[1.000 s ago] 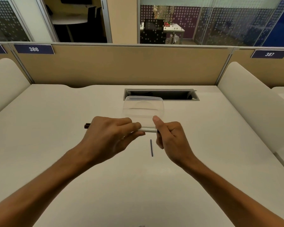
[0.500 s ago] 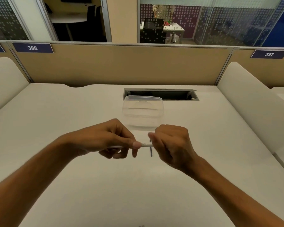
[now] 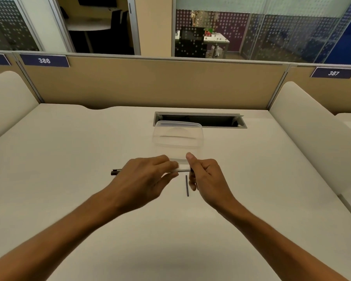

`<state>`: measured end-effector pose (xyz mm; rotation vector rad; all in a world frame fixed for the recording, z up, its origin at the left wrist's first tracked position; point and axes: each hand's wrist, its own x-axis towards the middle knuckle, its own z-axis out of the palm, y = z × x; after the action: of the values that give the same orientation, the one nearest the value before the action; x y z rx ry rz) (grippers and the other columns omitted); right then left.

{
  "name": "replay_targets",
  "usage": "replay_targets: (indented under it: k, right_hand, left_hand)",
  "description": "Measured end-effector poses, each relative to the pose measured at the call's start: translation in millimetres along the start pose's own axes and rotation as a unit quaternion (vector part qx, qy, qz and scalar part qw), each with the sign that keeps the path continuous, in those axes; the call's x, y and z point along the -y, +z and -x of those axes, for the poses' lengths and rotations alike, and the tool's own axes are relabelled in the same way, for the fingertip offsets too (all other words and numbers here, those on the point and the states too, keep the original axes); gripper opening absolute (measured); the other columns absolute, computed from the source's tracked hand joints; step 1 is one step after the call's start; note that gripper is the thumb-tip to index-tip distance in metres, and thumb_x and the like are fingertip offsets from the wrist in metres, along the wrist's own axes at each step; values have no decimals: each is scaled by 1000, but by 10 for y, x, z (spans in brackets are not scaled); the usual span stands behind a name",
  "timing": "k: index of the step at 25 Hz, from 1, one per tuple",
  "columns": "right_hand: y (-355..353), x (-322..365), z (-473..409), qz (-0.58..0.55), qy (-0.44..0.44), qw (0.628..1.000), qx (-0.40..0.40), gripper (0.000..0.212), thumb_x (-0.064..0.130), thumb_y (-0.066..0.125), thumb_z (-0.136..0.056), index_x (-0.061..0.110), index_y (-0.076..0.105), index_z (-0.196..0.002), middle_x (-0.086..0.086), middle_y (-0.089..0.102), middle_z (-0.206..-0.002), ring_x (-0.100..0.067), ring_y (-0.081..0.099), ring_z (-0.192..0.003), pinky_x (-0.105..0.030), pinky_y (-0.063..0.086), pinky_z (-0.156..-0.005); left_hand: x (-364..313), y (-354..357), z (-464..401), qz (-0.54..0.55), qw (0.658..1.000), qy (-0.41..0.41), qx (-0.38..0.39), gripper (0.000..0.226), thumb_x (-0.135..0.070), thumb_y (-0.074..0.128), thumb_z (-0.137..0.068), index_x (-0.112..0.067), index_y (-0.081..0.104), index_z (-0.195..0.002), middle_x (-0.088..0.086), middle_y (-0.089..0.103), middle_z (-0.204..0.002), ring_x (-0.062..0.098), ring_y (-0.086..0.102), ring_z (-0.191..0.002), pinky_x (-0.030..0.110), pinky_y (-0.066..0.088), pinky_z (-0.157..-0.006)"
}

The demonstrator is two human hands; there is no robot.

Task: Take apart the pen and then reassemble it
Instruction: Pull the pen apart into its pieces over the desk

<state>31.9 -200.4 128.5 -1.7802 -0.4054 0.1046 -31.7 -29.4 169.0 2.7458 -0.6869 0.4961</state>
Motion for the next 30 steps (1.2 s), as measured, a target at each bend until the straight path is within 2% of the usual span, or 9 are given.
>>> replay_targets:
  k: [3,8,10,12,15,17,21,26,30]
  right_hand:
    - [52,21,11,8,-13,1000,-12,57,36,43,-99,14,49,-47,5,46,-40,-10,47,-42,-26,44,-50]
    - [177,76,70,4,-32,999,-42,59,53,39,-88,10,45,-48,-3,46,-45,-13,45,-45,-37,45,-51]
    - [200,66,63,1,-44,997,-62,56,51,40,-88,17,44,-45,4,44,-43,-10,44,-44,-29,42,-49]
    - [210,62,61,-18,-70,995,-70,53,45,42,-92,26,45,-43,9,45,-40,-10,46,-43,-21,38,-46]
    - [194,42,71,-24,-130,989,-65,60,34,44,-100,20,42,-41,8,42,-39,-12,43,-39,-25,33,-41]
    - [167,59,84,-14,-181,982,-60,60,31,43,-100,12,42,-43,2,42,-41,-15,41,-37,-27,30,-40]
    - [139,133,96,28,-290,954,-70,65,35,36,-101,5,41,-44,-3,41,-41,-19,40,-35,-28,30,-37]
    - [92,136,101,101,-407,905,-77,63,26,31,-105,3,50,-49,-7,48,-40,-14,42,-36,-27,36,-41]
    - [92,129,119,90,-312,944,-56,47,32,39,-100,15,50,-58,4,46,-50,-12,45,-46,-25,35,-44]
  left_hand:
    - [-94,86,1,17,1000,5,-9,28,-21,58,-93,-16,62,-120,0,71,-96,21,63,-64,36,55,-49]
    - [-84,90,16,22,999,-1,-26,31,-27,54,-95,-18,60,-123,3,71,-93,26,64,-63,41,55,-51]
    - [-91,78,12,31,999,-14,-20,34,-31,49,-96,-20,59,-127,3,72,-96,25,66,-70,42,56,-58]
    - [-124,32,-19,87,995,-41,-10,36,-36,44,-96,-23,59,-126,-3,74,-99,17,67,-76,37,56,-67]
    - [-123,-93,-81,212,974,-78,25,28,-35,47,-96,-24,65,-114,-21,64,-64,6,53,-53,15,39,-59]
    - [-94,-200,-116,272,957,-79,64,20,-31,50,-96,-24,66,-105,-17,56,-55,8,48,-52,9,35,-58]
    - [-51,-362,-199,342,928,-50,141,18,-22,51,-97,-20,68,-103,-29,58,-61,0,52,-58,8,38,-60]
    - [34,-423,-183,419,878,-70,221,22,-27,53,-94,-29,73,-103,-9,40,-54,7,33,-51,17,33,-51]
    - [33,-374,-156,315,932,-80,159,27,-33,51,-95,-24,70,-111,-24,61,-66,2,53,-61,10,40,-60]
